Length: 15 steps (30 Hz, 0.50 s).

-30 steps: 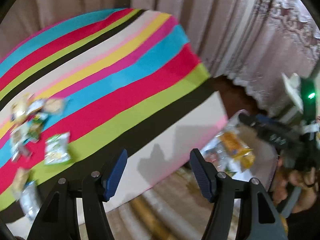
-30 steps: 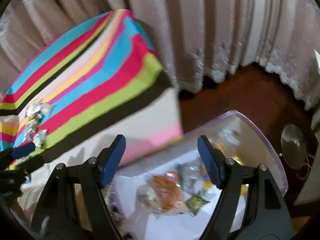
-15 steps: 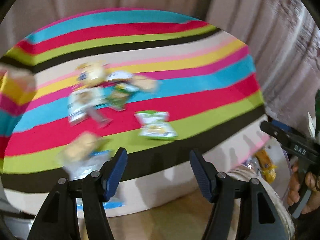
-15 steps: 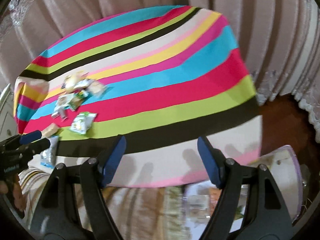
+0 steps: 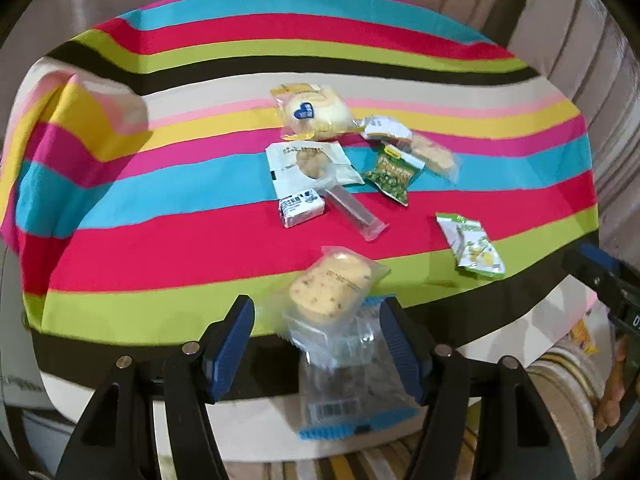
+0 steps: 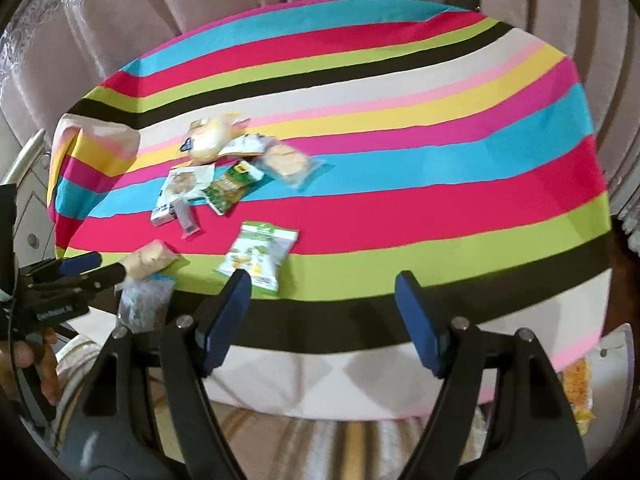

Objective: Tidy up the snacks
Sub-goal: 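Grasp a clear bread pack with the left tool while the right tool grasps the green-white snack bag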

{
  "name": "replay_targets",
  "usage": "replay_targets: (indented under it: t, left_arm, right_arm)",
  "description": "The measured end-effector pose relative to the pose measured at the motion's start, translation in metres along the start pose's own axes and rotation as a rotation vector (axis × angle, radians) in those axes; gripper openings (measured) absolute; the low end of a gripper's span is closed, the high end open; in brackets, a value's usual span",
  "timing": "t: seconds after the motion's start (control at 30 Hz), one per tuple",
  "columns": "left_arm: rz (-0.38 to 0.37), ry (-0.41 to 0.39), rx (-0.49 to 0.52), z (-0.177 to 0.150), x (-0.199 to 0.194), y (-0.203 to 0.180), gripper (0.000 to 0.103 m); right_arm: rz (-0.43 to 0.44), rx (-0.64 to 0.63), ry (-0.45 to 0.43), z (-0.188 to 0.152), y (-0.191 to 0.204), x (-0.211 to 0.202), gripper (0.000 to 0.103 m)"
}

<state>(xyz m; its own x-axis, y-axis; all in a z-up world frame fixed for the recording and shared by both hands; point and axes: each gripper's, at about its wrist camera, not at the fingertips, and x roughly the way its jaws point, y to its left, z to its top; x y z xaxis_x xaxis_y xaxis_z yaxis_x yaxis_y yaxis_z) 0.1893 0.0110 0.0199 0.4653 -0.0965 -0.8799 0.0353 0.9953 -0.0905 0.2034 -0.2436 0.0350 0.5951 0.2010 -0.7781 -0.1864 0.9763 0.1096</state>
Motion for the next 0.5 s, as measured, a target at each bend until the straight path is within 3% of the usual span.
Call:
replay_targets:
  t: [0.3,0.5]
  left_arm:
    - [-0.054,0.076,0.111,0.016,0.039,-0.001,0.065]
    - [-0.088,0.088,0.113,0.012,0.048,-0.001,0.043]
  right_arm:
    - [-0.011,-0.030,0.052,0.011,0.036,0.041,0.077]
    - [-0.033,-0.061,0.089,0.014,0.050,0.062,0.077]
